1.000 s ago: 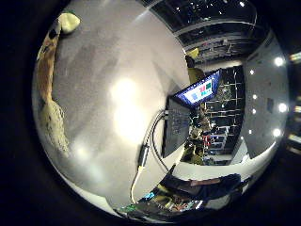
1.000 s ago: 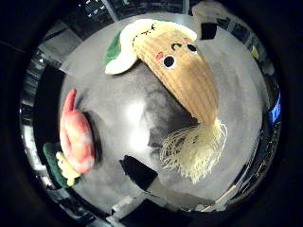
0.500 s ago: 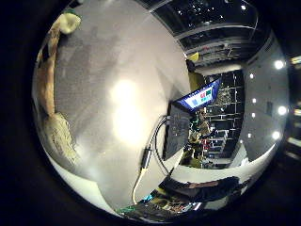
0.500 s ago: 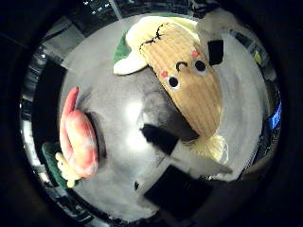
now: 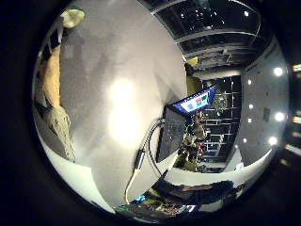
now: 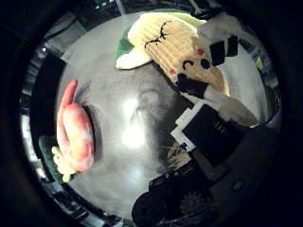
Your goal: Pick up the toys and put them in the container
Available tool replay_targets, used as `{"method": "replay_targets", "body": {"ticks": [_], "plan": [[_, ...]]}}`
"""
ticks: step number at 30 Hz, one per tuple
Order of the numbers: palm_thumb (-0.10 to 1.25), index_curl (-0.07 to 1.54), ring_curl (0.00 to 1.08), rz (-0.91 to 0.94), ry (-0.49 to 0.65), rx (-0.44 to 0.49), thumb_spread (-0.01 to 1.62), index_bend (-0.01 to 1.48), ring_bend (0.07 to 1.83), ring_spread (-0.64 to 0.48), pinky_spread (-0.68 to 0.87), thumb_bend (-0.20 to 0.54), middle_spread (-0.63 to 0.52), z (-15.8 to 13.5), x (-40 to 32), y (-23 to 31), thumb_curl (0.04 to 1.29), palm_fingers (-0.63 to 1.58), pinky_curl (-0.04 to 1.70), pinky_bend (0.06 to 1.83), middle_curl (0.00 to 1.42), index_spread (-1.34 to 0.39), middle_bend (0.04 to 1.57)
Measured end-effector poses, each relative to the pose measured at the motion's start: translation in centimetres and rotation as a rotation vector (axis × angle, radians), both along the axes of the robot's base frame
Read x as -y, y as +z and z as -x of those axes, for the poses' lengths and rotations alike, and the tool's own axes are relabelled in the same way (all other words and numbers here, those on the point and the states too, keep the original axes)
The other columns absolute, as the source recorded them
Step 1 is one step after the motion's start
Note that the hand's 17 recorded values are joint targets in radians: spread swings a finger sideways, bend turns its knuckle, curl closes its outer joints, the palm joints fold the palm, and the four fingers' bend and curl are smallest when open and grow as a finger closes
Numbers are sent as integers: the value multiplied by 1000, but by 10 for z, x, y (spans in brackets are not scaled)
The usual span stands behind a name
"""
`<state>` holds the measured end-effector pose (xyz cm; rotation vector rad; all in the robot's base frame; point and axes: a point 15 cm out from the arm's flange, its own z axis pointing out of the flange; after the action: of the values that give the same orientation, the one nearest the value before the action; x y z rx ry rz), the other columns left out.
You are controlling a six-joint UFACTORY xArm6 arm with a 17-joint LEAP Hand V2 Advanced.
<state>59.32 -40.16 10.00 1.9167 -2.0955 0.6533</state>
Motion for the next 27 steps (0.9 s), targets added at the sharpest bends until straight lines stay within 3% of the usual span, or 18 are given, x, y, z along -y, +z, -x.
{"method": "replay_targets", "body": {"ticks": [10, 18, 22, 27], "plan": [[1027, 551, 196, 45, -37, 17, 821, 1087, 423, -400, 173, -24, -443, 10, 11, 75, 470, 710, -2, 170, 522, -396, 871], [1021, 557, 196, 117, -65, 101, 818, 1085, 398, -389, 181, -24, -453, 26, 9, 208, 491, 694, 0, 176, 533, -403, 864], [1012, 566, 197, 113, -67, 112, 823, 1087, 389, -381, 187, -25, -458, 40, -25, 270, 498, 679, -1, 170, 537, -406, 851], [1012, 573, 202, -26, -19, 127, 828, 1089, 384, -378, 199, -23, -453, 57, -106, 327, 504, 678, 0, 170, 542, -407, 822]]}}
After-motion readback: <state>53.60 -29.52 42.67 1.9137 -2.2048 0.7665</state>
